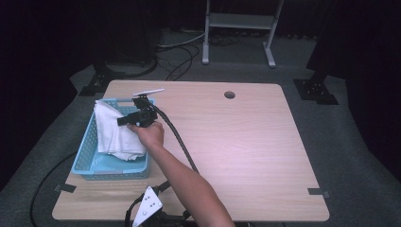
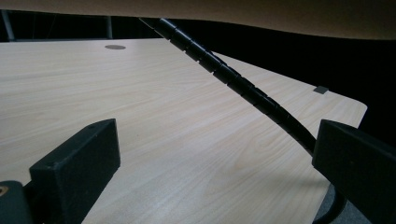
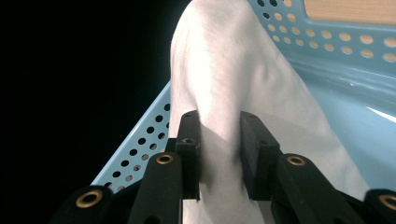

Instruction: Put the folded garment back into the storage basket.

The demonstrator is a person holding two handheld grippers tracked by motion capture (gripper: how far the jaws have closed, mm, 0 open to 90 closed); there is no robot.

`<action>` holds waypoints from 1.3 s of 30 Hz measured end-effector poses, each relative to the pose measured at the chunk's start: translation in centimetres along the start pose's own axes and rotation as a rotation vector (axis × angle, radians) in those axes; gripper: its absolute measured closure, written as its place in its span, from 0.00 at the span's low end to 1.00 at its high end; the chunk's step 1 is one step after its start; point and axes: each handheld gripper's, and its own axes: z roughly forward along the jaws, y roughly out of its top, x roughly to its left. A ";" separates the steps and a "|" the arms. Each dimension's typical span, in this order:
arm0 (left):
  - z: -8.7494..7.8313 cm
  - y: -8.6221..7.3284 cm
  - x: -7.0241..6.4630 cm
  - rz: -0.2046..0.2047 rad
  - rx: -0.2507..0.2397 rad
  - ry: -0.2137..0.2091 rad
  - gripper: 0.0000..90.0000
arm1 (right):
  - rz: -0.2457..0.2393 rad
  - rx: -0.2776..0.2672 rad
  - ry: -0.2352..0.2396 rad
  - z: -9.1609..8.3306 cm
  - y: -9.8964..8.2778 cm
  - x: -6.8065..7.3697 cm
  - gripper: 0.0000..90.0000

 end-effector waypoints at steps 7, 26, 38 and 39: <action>0.0 0.0 0.0 0.000 -0.001 0.001 0.01 | -0.004 0.002 -0.010 0.3 -0.1 -0.2 0.77; 0.3 0.0 -0.2 0.006 0.006 -0.006 0.01 | -0.080 0.090 -0.012 -1.9 0.4 -0.5 0.61; 0.7 0.0 -0.6 0.010 0.013 -0.021 0.01 | -0.105 0.121 0.069 -3.8 0.3 -0.5 0.45; 0.7 0.0 -0.6 0.012 0.014 -0.020 0.01 | -0.103 0.120 0.085 -4.1 0.4 -0.6 0.44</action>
